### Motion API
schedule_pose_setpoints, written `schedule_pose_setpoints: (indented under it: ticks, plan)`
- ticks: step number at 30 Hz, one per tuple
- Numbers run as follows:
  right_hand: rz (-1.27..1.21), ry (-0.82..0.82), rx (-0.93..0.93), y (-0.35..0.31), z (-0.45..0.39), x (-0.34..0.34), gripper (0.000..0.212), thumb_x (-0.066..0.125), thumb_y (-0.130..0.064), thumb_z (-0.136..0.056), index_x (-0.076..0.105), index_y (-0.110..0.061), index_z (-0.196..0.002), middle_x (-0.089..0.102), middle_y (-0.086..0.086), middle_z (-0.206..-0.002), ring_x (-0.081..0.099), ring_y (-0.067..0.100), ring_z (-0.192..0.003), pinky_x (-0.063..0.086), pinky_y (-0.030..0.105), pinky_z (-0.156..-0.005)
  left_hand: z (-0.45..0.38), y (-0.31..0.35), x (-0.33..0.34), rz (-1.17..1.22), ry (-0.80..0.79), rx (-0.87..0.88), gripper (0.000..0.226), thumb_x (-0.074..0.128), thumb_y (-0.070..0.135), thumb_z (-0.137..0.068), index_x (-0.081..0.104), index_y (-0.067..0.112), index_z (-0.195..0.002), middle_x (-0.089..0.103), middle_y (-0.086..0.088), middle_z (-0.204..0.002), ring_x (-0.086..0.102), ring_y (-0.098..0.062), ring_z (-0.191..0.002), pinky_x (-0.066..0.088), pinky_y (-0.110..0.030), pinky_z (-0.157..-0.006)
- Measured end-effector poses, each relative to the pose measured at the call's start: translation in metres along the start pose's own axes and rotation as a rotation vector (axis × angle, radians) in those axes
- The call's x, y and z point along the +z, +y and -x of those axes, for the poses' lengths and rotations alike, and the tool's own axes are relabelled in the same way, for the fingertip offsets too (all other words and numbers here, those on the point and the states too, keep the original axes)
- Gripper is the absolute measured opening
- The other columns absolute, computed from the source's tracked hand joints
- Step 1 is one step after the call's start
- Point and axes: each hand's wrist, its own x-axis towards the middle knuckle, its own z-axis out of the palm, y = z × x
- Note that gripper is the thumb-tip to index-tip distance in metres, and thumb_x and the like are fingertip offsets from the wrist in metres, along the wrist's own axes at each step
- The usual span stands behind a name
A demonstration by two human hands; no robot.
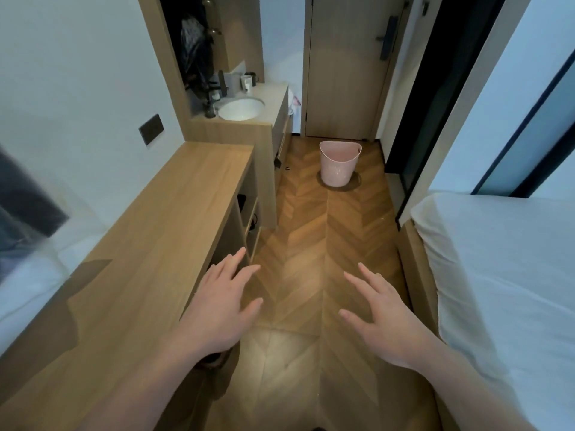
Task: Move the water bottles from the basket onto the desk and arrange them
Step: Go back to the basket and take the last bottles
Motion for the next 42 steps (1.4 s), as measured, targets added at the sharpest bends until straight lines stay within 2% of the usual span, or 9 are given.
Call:
schedule_pose_setpoints:
  ticks: [5, 11, 17, 22, 26, 33, 37, 42]
  plan:
    - [0.077, -0.031, -0.043, 0.02, -0.065, -0.044, 0.077, 0.05, -0.064, -0.101, 0.013, -0.045, -0.166, -0.012, -0.02, -0.174, -0.012, 0.015, -0.162, 0.006, 0.043, -0.133, -0.051, 0.006, -0.003, 0.002, -0.007, -0.1, 0.069, 0.049, 0.057, -0.102, 0.019, 0.043, -0.162, -0.017, 0.015, -0.171, -0.01, -0.014, -0.159, 0.007, -0.042, -0.13]
    - [0.094, -0.056, -0.072, 0.035, -0.145, -0.077, 0.076, 0.048, -0.063, -0.103, 0.012, -0.044, -0.167, -0.014, -0.019, -0.174, -0.013, 0.017, -0.162, 0.005, 0.04, -0.131, -0.125, 0.002, -0.011, -0.053, 0.05, -0.154, 0.071, 0.046, 0.06, -0.102, 0.014, 0.043, -0.163, -0.021, 0.013, -0.17, -0.016, -0.016, -0.158, -0.003, -0.04, -0.126]
    - [0.126, -0.05, -0.042, 0.054, -0.24, -0.11, 0.076, 0.045, -0.065, -0.102, 0.009, -0.046, -0.166, -0.018, -0.02, -0.173, -0.015, 0.016, -0.162, 0.006, 0.043, -0.131, -0.24, 0.002, -0.021, -0.099, 0.076, -0.113, 0.074, 0.042, 0.063, -0.102, 0.01, 0.042, -0.164, -0.023, 0.01, -0.17, -0.019, -0.017, -0.158, -0.009, -0.038, -0.125]
    - [0.14, -0.029, 0.05, 0.074, -0.314, -0.145, 0.078, 0.037, -0.074, -0.1, 0.004, -0.05, -0.166, -0.021, -0.022, -0.171, -0.017, 0.016, -0.161, 0.004, 0.044, -0.13, -0.353, 0.01, -0.03, -0.152, 0.001, -0.057, 0.078, 0.039, 0.065, -0.102, 0.001, 0.04, -0.165, -0.029, 0.005, -0.169, -0.024, -0.021, -0.156, -0.007, -0.045, -0.129]
    - [0.175, 0.044, 0.12, 0.091, -0.367, -0.173, 0.077, 0.031, -0.077, -0.1, 0.001, -0.05, -0.165, -0.022, -0.021, -0.171, -0.018, 0.017, -0.161, -0.001, 0.042, -0.126, -0.443, 0.026, -0.037, -0.196, -0.037, 0.038, 0.082, 0.038, 0.067, -0.101, -0.002, 0.036, -0.166, -0.031, 0.001, -0.168, -0.026, -0.024, -0.155, -0.007, -0.048, -0.129]
    - [0.142, 0.034, 0.202, 0.128, -0.458, -0.22, 0.078, 0.029, -0.078, -0.099, -0.001, -0.049, -0.165, -0.023, -0.02, -0.171, -0.019, 0.017, -0.161, 0.0, 0.044, -0.128, -0.577, 0.073, -0.037, -0.207, -0.041, 0.167, 0.088, 0.038, 0.07, -0.099, -0.009, 0.036, -0.165, -0.035, 0.004, -0.166, -0.03, -0.023, -0.154, -0.014, -0.047, -0.126]
    - [0.123, 0.01, 0.18, 0.16, -0.527, -0.247, 0.078, 0.03, -0.076, -0.1, -0.002, -0.048, -0.166, -0.024, -0.019, -0.171, -0.019, 0.017, -0.16, 0.0, 0.044, -0.129, -0.654, 0.089, -0.029, -0.208, -0.027, 0.173, 0.09, 0.038, 0.07, -0.099, -0.012, 0.033, -0.165, -0.034, 0.003, -0.167, -0.03, -0.023, -0.154, -0.014, -0.047, -0.125]
    - [0.12, -0.063, 0.144, 0.203, -0.615, -0.296, 0.08, 0.031, -0.076, -0.101, -0.006, -0.046, -0.166, -0.025, -0.019, -0.17, -0.019, 0.02, -0.161, 0.001, 0.049, -0.13, -0.734, 0.114, -0.026, -0.185, -0.048, 0.095, 0.088, 0.036, 0.068, -0.1, -0.013, 0.033, -0.164, -0.036, 0.003, -0.166, -0.03, -0.023, -0.154, -0.013, -0.048, -0.127]
